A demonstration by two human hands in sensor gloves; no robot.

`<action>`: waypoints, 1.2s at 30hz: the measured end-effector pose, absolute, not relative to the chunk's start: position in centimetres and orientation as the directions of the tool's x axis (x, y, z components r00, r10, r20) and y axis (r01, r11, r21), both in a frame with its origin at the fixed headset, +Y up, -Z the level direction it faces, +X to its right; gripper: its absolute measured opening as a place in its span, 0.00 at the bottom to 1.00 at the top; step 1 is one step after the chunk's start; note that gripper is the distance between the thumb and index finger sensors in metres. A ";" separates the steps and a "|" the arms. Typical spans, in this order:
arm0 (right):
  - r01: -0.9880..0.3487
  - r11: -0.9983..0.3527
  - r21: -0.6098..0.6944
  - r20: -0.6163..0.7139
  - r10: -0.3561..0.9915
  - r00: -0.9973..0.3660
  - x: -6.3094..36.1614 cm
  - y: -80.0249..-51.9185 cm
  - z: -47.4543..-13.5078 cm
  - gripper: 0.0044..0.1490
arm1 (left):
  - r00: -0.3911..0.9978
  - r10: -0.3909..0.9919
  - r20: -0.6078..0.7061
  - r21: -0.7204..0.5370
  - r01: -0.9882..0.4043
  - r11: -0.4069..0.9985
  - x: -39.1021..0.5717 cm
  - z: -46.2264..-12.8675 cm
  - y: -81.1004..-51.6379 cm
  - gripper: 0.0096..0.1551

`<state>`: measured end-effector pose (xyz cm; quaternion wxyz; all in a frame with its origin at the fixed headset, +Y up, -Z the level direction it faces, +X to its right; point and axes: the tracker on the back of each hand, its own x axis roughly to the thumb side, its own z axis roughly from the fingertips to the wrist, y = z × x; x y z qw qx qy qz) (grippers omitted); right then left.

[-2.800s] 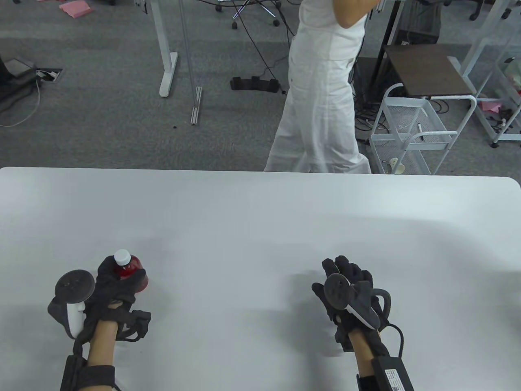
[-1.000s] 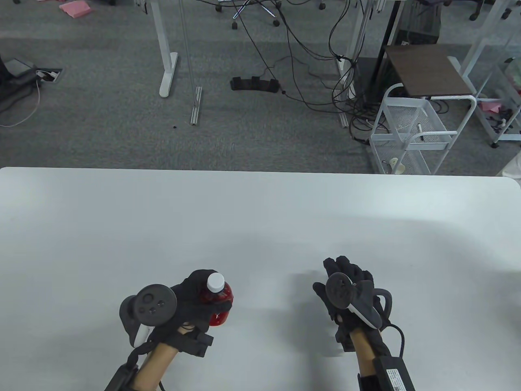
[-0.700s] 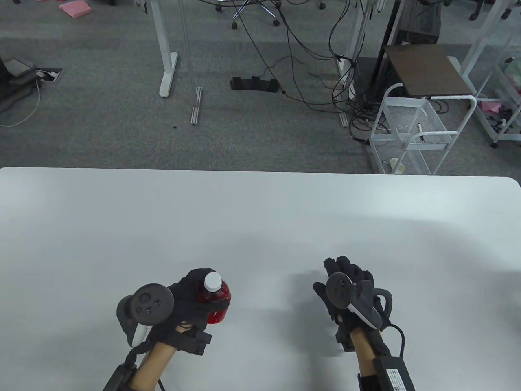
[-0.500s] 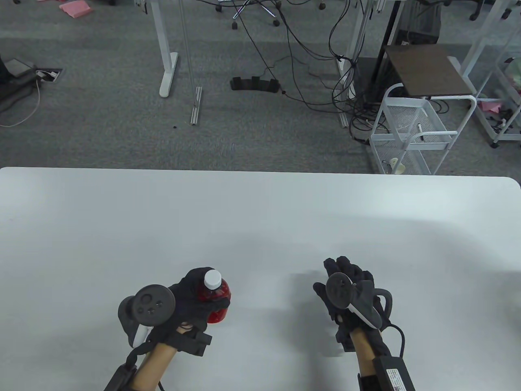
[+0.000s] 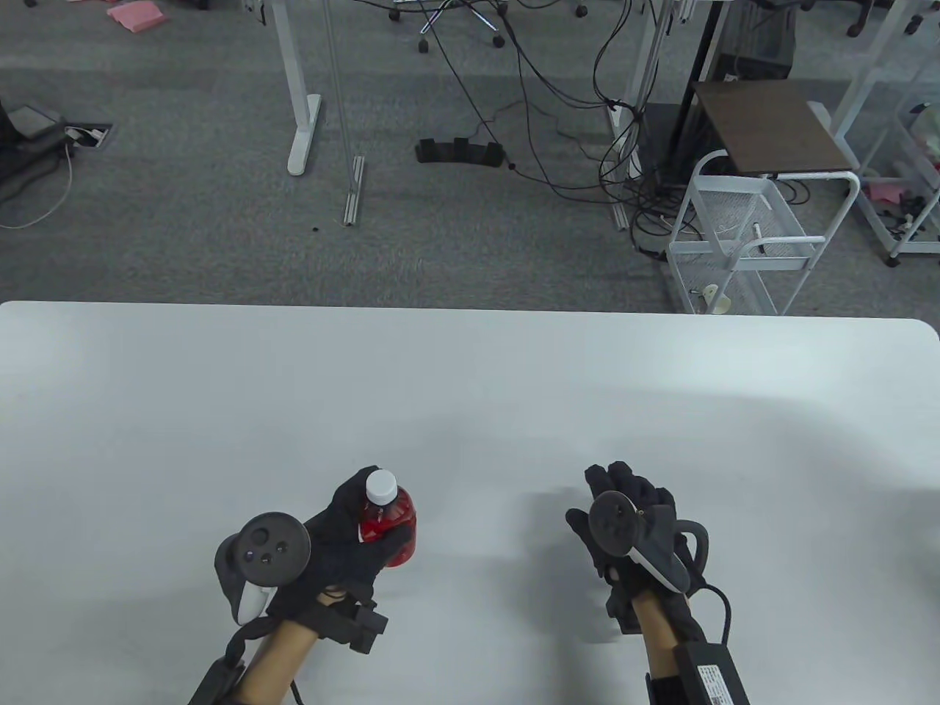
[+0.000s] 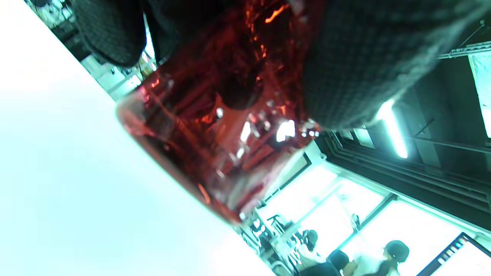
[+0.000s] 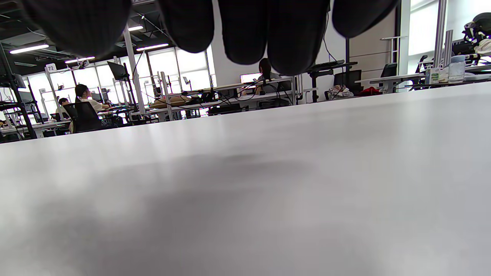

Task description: Squeeze empty plastic bottle to dent body

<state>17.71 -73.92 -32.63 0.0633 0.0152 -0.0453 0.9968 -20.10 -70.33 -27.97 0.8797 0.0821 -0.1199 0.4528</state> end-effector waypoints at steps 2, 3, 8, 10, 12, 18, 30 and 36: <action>-0.129 -0.988 -0.090 0.036 0.126 -0.991 17.7 -73.9 -32.7 0.47 | 0.562 0.775 0.288 0.024 -0.813 0.581 -19.8 -28.0 -70.5 0.50; -0.129 -0.988 -0.090 0.036 0.126 -0.991 17.7 -73.9 -32.7 0.47 | 0.566 0.771 0.290 0.024 -0.810 0.586 -19.6 -28.0 -70.6 0.50; -0.129 -0.988 -0.087 0.034 0.126 -0.991 17.8 -73.9 -32.7 0.47 | 0.606 0.740 0.294 0.000 -0.774 0.633 -18.5 -28.2 -71.2 0.49; -0.132 -0.987 -0.087 0.033 0.130 -0.991 17.8 -73.9 -32.7 0.47 | 0.612 0.732 0.298 -0.031 -0.761 0.649 -17.6 -28.3 -72.0 0.50; -0.133 -0.987 -0.086 0.034 0.130 -0.991 17.8 -73.9 -32.7 0.47 | 0.625 0.723 0.295 -0.067 -0.741 0.668 -16.9 -28.4 -72.7 0.50; -0.136 -0.987 -0.083 0.034 0.134 -0.990 17.8 -73.9 -32.7 0.47 | 0.697 0.644 0.315 -0.135 -0.638 0.758 -14.7 -28.8 -74.3 0.50; -0.145 -0.987 -0.075 0.031 0.143 -0.989 18.0 -74.0 -32.8 0.47 | 0.780 0.545 0.307 -0.101 -0.543 0.834 -13.9 -28.6 -75.6 0.50; -0.146 -0.987 -0.071 0.029 0.144 -0.989 18.1 -74.0 -32.8 0.47 | 0.782 0.547 0.297 -0.108 -0.542 0.833 -13.8 -28.6 -75.8 0.50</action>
